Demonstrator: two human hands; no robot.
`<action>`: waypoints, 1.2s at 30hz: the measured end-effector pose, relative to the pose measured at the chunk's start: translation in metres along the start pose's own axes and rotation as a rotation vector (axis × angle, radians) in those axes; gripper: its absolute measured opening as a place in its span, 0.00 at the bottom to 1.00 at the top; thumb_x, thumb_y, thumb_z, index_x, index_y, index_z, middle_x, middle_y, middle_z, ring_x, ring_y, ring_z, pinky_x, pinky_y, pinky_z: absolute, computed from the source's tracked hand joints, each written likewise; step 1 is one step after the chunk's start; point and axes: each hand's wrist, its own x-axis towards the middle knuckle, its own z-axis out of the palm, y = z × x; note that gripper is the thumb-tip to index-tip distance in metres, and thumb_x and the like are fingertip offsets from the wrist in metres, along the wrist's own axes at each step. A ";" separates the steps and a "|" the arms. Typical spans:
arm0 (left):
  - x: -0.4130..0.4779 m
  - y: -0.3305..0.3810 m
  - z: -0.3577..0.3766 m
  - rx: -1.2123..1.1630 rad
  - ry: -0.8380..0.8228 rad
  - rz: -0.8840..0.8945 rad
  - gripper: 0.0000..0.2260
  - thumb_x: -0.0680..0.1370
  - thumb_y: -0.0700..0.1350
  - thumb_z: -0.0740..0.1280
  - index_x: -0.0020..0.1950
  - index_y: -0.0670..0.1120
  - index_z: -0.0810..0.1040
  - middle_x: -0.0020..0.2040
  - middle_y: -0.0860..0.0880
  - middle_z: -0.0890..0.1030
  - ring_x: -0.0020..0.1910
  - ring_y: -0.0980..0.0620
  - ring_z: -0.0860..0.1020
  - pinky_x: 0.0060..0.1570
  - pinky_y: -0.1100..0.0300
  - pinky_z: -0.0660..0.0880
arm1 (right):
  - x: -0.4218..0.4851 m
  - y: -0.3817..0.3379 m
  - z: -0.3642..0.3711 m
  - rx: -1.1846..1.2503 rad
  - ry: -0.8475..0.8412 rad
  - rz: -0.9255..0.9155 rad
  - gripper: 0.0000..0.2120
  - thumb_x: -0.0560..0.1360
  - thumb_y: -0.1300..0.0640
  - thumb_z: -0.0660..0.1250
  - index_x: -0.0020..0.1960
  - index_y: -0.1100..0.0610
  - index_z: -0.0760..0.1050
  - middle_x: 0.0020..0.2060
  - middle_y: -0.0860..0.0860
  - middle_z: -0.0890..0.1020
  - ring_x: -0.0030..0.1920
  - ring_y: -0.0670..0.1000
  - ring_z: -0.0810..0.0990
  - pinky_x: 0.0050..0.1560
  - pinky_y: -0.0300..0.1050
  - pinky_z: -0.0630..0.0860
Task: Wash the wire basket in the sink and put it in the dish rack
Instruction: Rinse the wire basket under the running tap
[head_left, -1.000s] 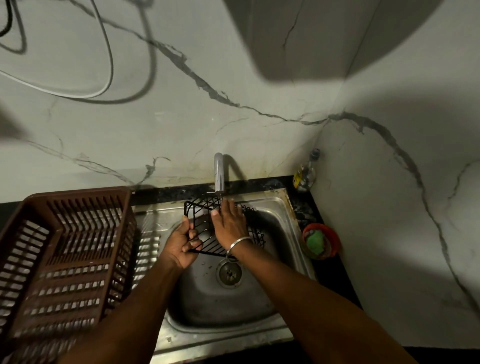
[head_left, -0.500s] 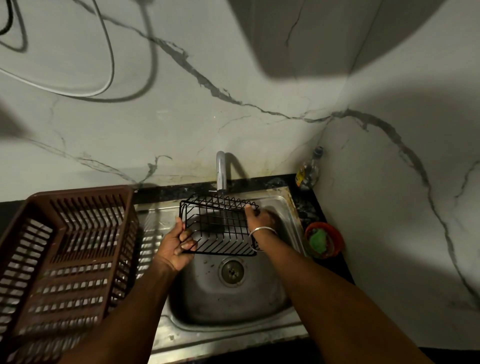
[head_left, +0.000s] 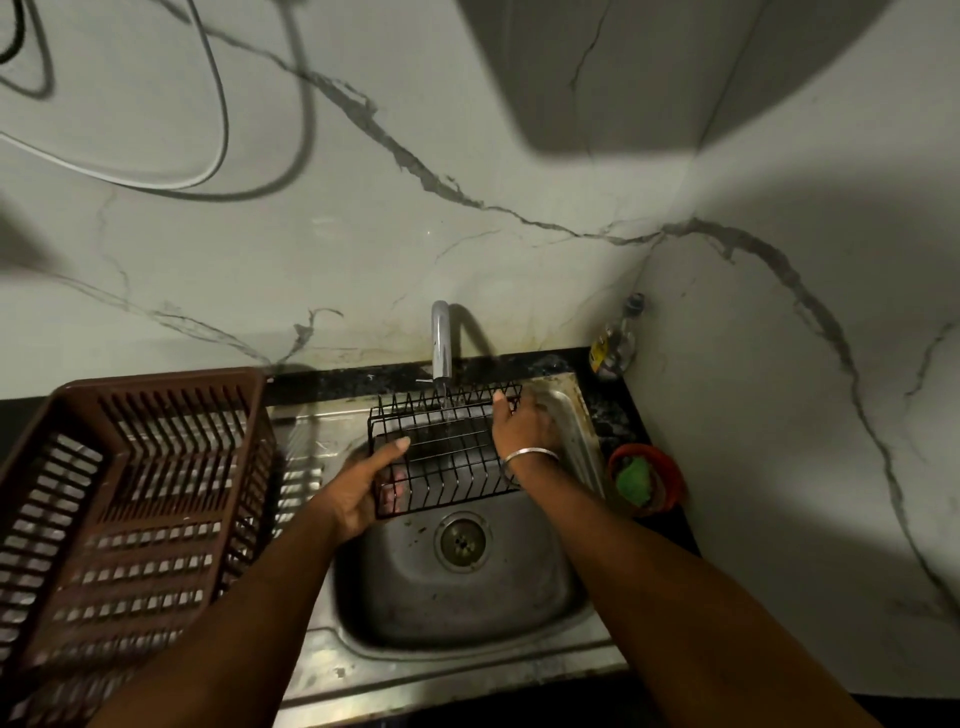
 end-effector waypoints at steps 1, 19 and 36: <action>0.002 -0.002 -0.002 -0.005 -0.003 0.003 0.29 0.62 0.57 0.87 0.56 0.48 0.80 0.38 0.48 0.79 0.33 0.51 0.74 0.34 0.58 0.71 | -0.005 -0.003 0.001 -0.053 0.005 -0.021 0.36 0.82 0.34 0.53 0.80 0.58 0.60 0.70 0.63 0.74 0.67 0.65 0.75 0.62 0.56 0.74; 0.023 -0.005 0.003 0.077 0.059 -0.200 0.44 0.55 0.61 0.89 0.66 0.46 0.80 0.56 0.41 0.83 0.55 0.40 0.82 0.59 0.33 0.79 | -0.024 -0.011 0.000 -0.197 0.061 -0.116 0.43 0.75 0.31 0.61 0.81 0.53 0.57 0.75 0.66 0.64 0.75 0.66 0.64 0.72 0.60 0.63; 0.019 0.006 0.002 0.048 0.034 -0.045 0.48 0.57 0.54 0.90 0.74 0.51 0.75 0.62 0.47 0.81 0.58 0.41 0.80 0.55 0.32 0.78 | -0.017 -0.011 0.007 -0.153 0.075 -0.090 0.44 0.74 0.30 0.61 0.82 0.51 0.56 0.76 0.66 0.63 0.76 0.66 0.62 0.74 0.61 0.62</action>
